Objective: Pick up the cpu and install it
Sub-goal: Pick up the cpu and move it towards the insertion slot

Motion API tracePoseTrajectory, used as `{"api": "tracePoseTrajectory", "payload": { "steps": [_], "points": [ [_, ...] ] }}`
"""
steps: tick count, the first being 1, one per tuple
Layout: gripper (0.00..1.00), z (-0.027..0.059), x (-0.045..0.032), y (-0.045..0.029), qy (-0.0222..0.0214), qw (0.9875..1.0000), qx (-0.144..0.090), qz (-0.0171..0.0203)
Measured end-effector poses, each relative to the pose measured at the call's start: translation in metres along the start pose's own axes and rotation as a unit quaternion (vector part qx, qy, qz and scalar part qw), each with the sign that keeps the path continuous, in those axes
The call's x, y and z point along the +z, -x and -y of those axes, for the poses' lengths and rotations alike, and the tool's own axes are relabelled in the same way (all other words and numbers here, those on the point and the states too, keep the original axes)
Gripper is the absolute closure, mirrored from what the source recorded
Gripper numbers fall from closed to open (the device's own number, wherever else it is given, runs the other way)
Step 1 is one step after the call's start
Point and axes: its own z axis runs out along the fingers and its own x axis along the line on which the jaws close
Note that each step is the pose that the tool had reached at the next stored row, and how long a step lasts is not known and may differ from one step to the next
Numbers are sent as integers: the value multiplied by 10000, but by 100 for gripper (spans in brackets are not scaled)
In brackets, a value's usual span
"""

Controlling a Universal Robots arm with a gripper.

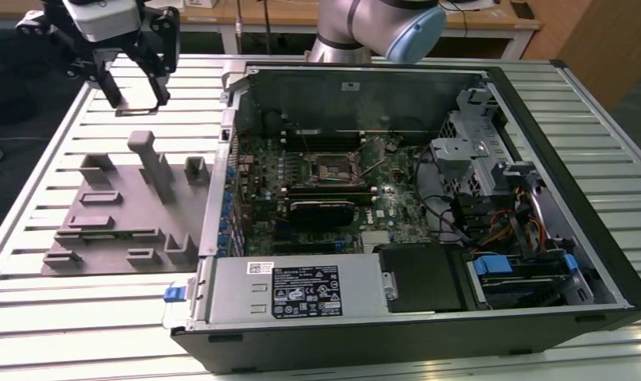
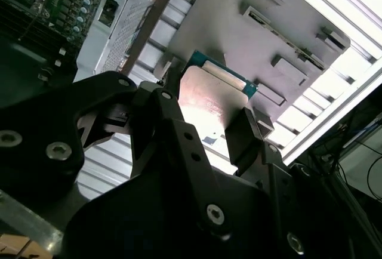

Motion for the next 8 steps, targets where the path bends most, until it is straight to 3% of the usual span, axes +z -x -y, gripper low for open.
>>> {"api": "tracePoseTrajectory", "payload": {
  "steps": [8],
  "points": [
    [45, 5, 7, 149, 0, 10000, 0, 0]
  ]
}}
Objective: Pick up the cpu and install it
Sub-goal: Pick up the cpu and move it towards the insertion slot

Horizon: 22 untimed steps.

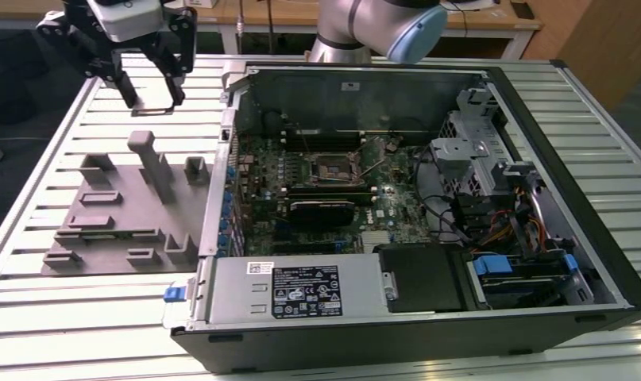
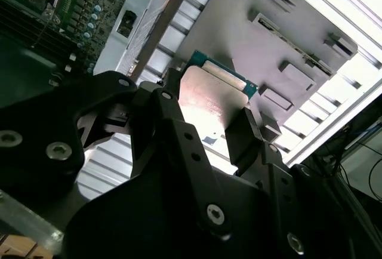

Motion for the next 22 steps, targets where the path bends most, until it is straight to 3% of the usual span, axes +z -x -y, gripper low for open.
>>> {"api": "tracePoseTrajectory", "payload": {
  "steps": [22],
  "points": [
    [45, 12, 17, 388, 0, 10000, 0, 0]
  ]
}}
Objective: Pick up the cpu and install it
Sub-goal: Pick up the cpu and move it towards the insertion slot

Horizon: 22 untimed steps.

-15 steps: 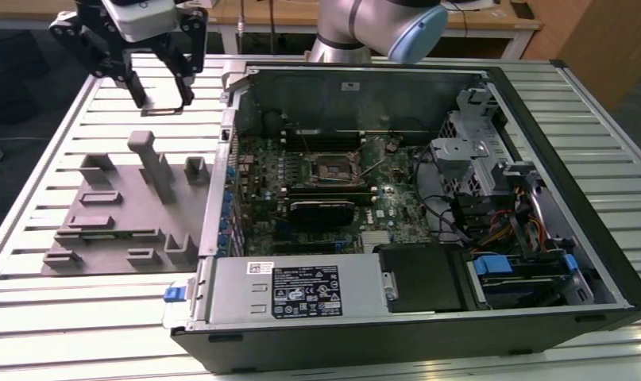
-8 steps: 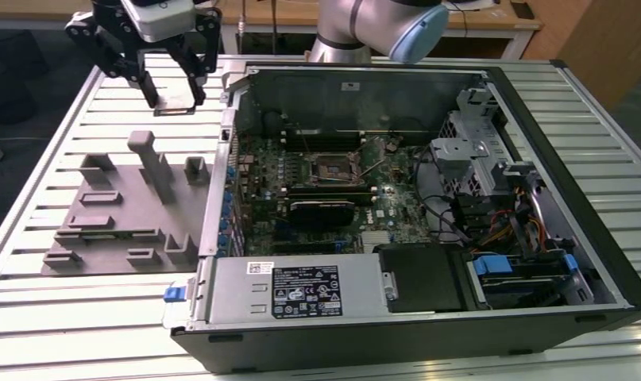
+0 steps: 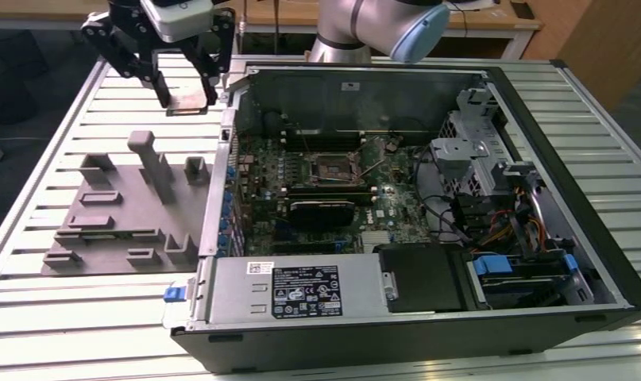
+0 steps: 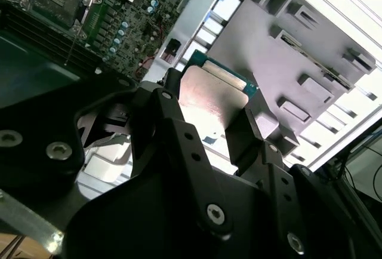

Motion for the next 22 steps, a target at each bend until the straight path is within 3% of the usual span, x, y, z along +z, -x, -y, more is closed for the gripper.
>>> {"api": "tracePoseTrajectory", "payload": {
  "steps": [10, 22],
  "points": [
    [45, 5, 8, 184, 0, 10000, 0, 0],
    [45, 14, 20, 463, 0, 10000, 0, -1]
  ]
}}
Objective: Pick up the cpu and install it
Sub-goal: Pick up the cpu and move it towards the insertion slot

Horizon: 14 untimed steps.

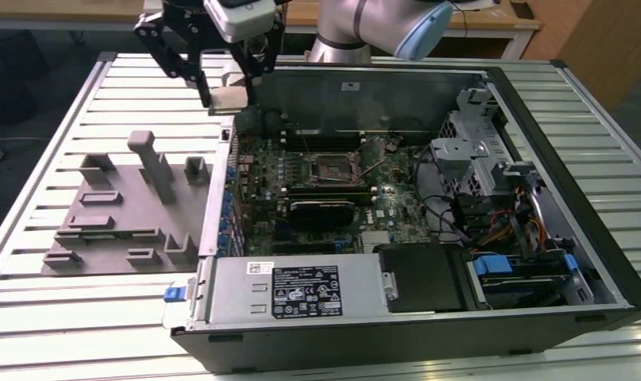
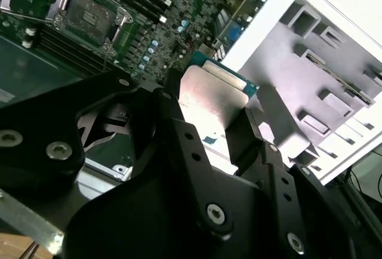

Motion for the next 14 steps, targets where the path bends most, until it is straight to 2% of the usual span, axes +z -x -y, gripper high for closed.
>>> {"api": "tracePoseTrajectory", "payload": {
  "steps": [14],
  "points": [
    [45, 10, 14, 327, 0, 10000, 0, -1]
  ]
}}
